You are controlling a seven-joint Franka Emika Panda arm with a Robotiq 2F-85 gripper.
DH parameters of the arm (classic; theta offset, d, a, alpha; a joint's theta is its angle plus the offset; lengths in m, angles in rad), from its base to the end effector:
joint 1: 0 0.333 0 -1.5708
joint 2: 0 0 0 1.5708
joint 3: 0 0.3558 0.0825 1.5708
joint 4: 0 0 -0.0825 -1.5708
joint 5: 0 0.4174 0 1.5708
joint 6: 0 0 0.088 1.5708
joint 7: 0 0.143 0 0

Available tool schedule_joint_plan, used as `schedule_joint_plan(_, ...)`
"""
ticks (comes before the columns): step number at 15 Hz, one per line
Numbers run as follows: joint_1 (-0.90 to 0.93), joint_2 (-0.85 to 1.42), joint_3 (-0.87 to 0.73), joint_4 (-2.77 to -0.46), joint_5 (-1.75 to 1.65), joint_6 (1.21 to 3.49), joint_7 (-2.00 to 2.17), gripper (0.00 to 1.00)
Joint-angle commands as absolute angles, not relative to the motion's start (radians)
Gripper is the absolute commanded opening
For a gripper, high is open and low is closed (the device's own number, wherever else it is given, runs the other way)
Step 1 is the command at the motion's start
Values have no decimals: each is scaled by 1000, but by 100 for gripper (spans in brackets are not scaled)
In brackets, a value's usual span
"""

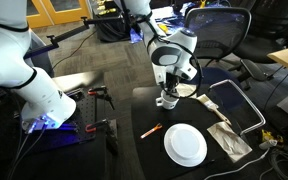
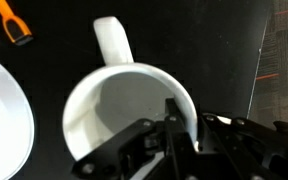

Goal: Move the cup towards you

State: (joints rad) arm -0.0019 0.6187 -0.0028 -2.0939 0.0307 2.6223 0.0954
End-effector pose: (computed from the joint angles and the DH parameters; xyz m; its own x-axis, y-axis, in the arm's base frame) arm 0.5969 -0.0031 0.0794 0.9878 -0.1260 -0.0910 -0.1268 -0.9919 -0.0025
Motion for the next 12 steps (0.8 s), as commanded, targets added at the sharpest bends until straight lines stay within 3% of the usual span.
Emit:
schedule_joint_plan(1,33,542,-11,-2187,58,2586,176,3)
schedule_joint_plan(12,37,480,106,-2360,275,2619,202,3)
